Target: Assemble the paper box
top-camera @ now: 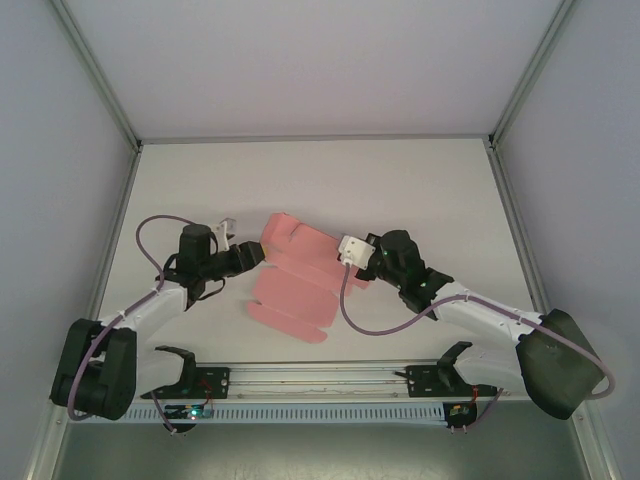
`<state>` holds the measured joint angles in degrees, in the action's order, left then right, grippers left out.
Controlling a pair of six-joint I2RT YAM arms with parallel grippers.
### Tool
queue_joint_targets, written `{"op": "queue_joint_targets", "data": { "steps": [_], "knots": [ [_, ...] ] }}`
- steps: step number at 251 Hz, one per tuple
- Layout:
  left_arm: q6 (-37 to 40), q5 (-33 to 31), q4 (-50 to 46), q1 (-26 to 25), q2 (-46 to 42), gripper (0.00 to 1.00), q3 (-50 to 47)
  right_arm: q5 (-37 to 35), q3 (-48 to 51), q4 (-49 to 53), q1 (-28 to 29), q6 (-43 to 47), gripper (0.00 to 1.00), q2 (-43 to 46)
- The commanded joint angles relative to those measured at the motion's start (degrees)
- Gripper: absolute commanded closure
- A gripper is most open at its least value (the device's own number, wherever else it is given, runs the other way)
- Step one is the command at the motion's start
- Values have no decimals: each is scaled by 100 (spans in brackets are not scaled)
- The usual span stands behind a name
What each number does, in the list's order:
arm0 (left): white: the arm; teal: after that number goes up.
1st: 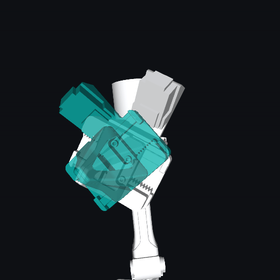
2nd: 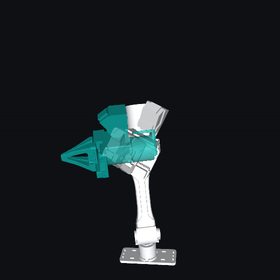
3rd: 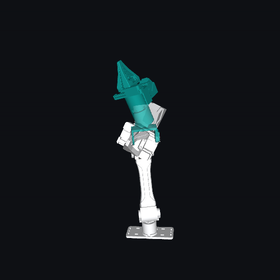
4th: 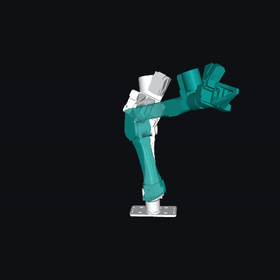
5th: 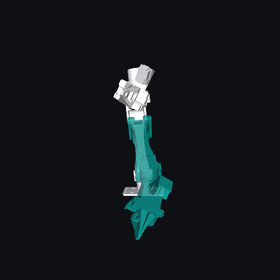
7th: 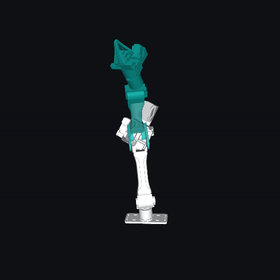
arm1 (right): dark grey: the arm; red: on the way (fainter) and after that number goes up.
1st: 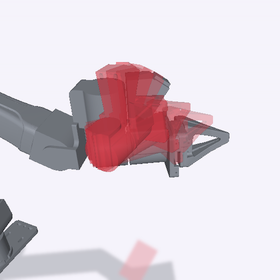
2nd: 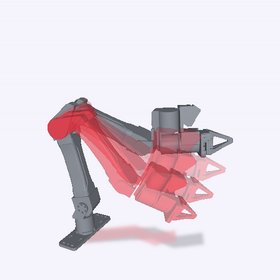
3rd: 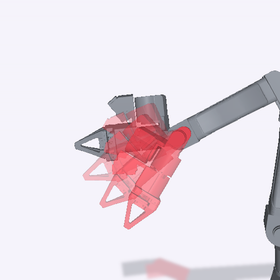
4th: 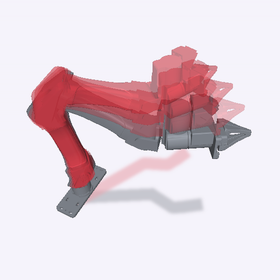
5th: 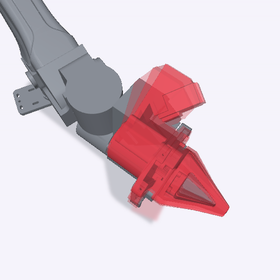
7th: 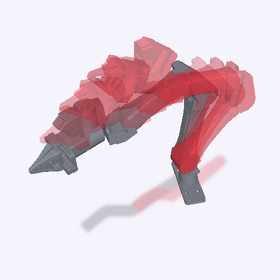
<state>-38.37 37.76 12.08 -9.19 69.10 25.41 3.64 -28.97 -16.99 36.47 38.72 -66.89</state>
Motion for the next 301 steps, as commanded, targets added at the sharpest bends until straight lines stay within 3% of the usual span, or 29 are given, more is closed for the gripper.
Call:
{"op": "queue_joint_targets", "data": {
  "steps": [1, 58, 106, 141, 192, 236, 260, 301],
  "knots": [
    [-45, 112, 535, 50, 252, 50, -97, 294, 14, -151, -66, -223, 100, 176],
    [-298, 407, 1453, 49, 638, 64, -161, 364, 80, -197, -96, -404, 100, 109],
    [-192, 416, 1482, 45, 575, 93, -181, 359, 54, -192, -97, -507, 100, -32],
    [219, 122, 1005, -92, 282, 97, -90, 372, 9, -187, -96, -561, 100, -109],
    [1213, -1163, -500, -761, -303, 99, 262, 394, -177, -50, -88, -836, 100, -238],
    [1464, -1630, -676, -1076, -610, 99, 311, 354, -337, 93, 81, -823, 100, -427],
    [1673, -1954, -877, -1340, -594, 99, 502, 278, -382, 117, 229, -703, 100, -504],
    [2192, -3029, -1536, -2020, -107, 99, 1118, 198, -562, 231, 455, -541, 100, -584]
  ]
}}
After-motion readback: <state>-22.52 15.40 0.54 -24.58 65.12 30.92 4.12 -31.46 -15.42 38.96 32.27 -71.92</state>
